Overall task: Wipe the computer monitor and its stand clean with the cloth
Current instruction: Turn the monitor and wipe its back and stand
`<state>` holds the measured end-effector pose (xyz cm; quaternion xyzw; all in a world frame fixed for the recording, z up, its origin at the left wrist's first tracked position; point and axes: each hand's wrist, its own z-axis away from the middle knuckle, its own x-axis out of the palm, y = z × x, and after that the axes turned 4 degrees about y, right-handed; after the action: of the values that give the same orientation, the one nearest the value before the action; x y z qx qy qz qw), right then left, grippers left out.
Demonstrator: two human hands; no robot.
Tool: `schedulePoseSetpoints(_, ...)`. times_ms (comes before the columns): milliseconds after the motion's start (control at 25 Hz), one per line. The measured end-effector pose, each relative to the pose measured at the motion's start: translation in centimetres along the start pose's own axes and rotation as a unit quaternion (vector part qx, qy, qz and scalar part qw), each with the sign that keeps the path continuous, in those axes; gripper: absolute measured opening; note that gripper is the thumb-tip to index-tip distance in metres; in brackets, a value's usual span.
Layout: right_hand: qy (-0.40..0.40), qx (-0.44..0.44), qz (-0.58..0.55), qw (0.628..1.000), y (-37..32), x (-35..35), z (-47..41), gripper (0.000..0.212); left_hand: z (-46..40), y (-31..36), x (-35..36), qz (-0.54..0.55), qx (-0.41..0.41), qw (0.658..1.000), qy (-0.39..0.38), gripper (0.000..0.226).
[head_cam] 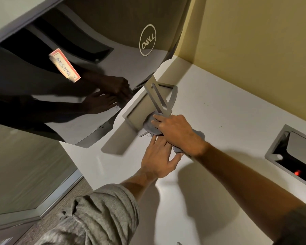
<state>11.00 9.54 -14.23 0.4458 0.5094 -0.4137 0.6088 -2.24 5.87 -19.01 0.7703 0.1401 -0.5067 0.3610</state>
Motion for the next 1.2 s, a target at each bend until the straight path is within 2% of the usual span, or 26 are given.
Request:
schedulePoseSetpoints(120, 0.018, 0.024, -0.038, 0.999, 0.4, 0.2, 1.3, 0.086, -0.3, 0.2, -0.2, 0.004, 0.009, 1.0, -0.007, 0.044)
schedulePoseSetpoints(200, 0.036, 0.041, -0.056, 0.997, 0.5, -0.4, 2.5, 0.077, -0.3, 0.1, -0.2, 0.005, 0.015, 1.0, -0.006, 0.049)
schedulePoseSetpoints(280, 0.084, 0.075, -0.127, 0.986, 0.7, -1.3, 3.9, 0.065, -0.3, 0.1, -0.2, -0.003, 0.016, 1.0, -0.009, 0.05)
schedulePoseSetpoints(440, 0.169, 0.199, -0.342, 0.903, 1.9, -4.7, 7.7, 0.042, 0.0, 0.4, -0.4, -0.044, -0.011, 0.998, -0.053, 0.062)
schedulePoseSetpoints(560, 0.193, 0.314, -0.499, 0.784, 1.0, -7.4, 11.1, 0.033, 0.4, 0.5, -0.4, -0.047, -0.02, 0.996, -0.072, 0.071)
schedulePoseSetpoints(640, 0.202, 0.369, -0.558, 0.715, 0.2, -8.2, 12.7, 0.025, 0.4, 0.7, -0.9, -0.051, -0.027, 0.994, -0.095, 0.073)
schedulePoseSetpoints(720, 0.201, 0.418, -0.605, 0.647, -0.6, -8.4, 13.9, 0.02, -0.3, 1.4, -1.9, -0.032, -0.063, 0.986, -0.154, 0.077)
schedulePoseSetpoints(760, 0.201, 0.444, -0.628, 0.606, -0.8, -8.6, 14.6, 0.019, -0.8, 2.2, -2.7, -0.012, -0.08, 0.982, -0.168, 0.08)
schedulePoseSetpoints(840, 0.206, 0.488, -0.673, 0.516, -1.5, -8.7, 15.7, 0.018, -1.4, 3.8, -4.6, 0.073, -0.115, 0.979, -0.149, 0.077)
schedulePoseSetpoints(920, 0.212, 0.518, -0.705, 0.436, -2.2, -9.0, 16.6, 0.023, -1.3, 5.7, -7.0, 0.222, -0.163, 0.949, -0.151, 0.065)
schedulePoseSetpoints(1000, 0.225, 0.523, -0.734, 0.369, -2.8, -9.8, 17.5, 0.031, -0.9, 7.9, -10.0, 0.313, -0.18, 0.909, -0.207, 0.049)
schedulePoseSetpoints(1120, 0.257, 0.488, -0.805, 0.219, -3.8, -11.4, 18.5, 0.035, -0.4, 10.8, -13.4, 0.417, -0.248, 0.836, -0.255, 0.058)
schedulePoseSetpoints(1160, 0.271, 0.478, -0.814, 0.186, -4.3, -12.1, 18.6, 0.033, -0.3, 11.3, -14.3, 0.441, -0.257, 0.821, -0.257, 0.06)
schedulePoseSetpoints(1200, 0.282, 0.468, -0.82, 0.168, -4.8, -12.8, 18.7, 0.031, -0.3, 11.8, -15.2, 0.462, -0.261, 0.809, -0.253, 0.06)
